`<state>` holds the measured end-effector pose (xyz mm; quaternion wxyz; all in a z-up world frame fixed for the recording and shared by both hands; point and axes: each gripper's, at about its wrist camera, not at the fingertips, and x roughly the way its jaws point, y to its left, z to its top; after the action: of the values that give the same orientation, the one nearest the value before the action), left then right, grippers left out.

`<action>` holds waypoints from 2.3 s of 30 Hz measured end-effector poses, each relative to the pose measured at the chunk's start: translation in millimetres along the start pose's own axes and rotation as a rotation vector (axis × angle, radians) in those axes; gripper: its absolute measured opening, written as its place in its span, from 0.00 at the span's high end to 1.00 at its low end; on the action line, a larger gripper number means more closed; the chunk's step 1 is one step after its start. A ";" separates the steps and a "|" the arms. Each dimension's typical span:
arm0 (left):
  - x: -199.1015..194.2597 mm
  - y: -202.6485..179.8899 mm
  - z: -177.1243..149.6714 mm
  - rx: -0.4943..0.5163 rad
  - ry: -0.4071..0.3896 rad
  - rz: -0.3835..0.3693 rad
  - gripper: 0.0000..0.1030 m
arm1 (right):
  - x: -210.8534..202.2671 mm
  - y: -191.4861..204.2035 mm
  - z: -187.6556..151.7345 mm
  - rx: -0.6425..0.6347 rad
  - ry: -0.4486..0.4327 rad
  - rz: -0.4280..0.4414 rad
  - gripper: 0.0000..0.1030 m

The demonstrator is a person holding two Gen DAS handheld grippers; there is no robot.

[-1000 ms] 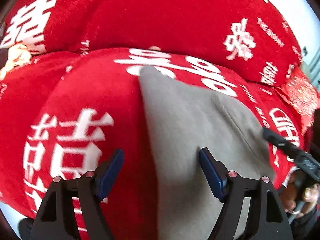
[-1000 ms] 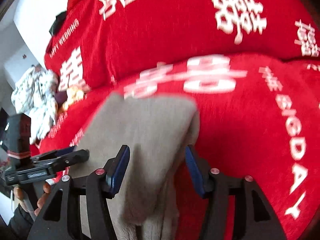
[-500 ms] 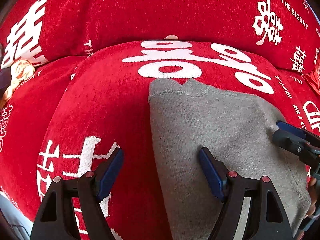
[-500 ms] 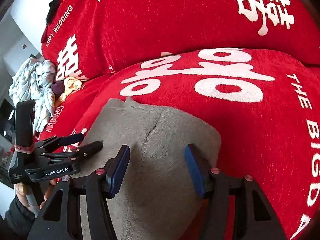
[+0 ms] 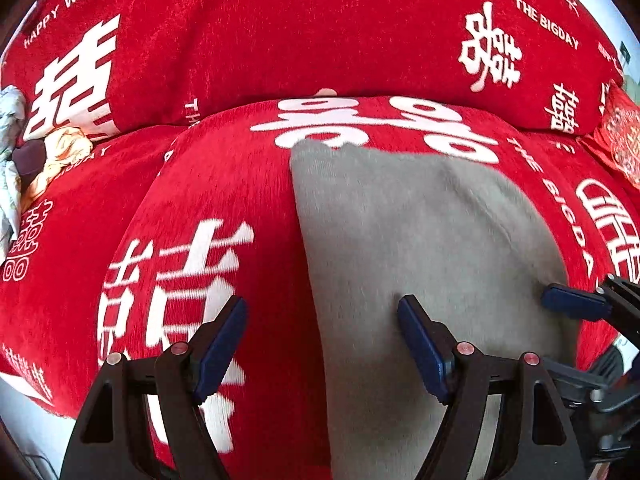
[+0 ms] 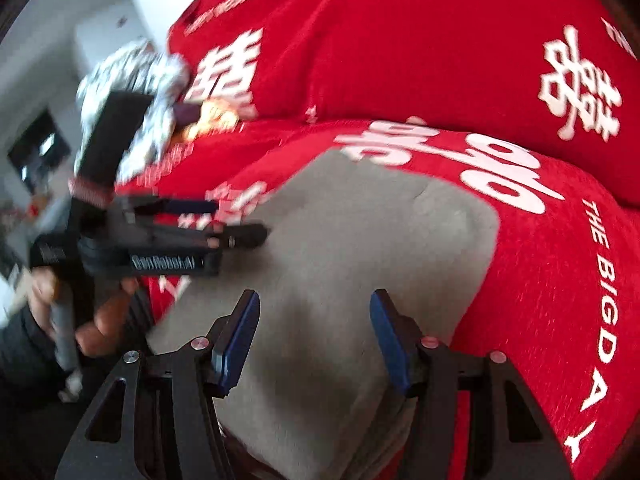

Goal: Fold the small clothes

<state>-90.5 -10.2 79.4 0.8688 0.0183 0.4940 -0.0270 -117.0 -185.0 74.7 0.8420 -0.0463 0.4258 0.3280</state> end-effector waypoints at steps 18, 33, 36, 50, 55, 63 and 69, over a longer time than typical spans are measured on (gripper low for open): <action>-21.9 -12.2 -49.1 0.014 -0.013 0.048 0.24 | -4.2 32.8 -59.2 -0.073 0.072 -0.028 0.38; -30.2 -20.6 -55.9 0.028 -0.011 0.092 0.24 | -20.2 38.6 -41.8 -0.061 0.016 -0.033 0.35; -23.6 -19.3 -56.9 0.025 0.008 0.092 0.23 | -6.8 29.9 -26.7 -0.050 0.000 -0.046 0.35; -31.7 -19.1 -58.5 0.023 -0.032 0.121 0.06 | -15.6 25.9 -12.6 -0.029 -0.027 -0.108 0.33; -32.9 -18.9 -54.4 -0.003 -0.019 0.086 0.06 | -39.8 36.4 -11.4 -0.020 -0.058 -0.219 0.25; -41.3 -18.6 -56.4 -0.077 -0.020 0.006 0.05 | -35.9 53.1 -21.4 -0.034 0.011 -0.328 0.23; -50.5 -20.9 -65.4 -0.104 -0.044 0.120 0.05 | -32.9 49.3 -28.6 0.031 0.049 -0.375 0.23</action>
<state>-173.7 -25.7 89.2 0.8793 0.0024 0.4737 0.0505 -179.7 -173.6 91.1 0.8782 -0.1200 0.4353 0.1577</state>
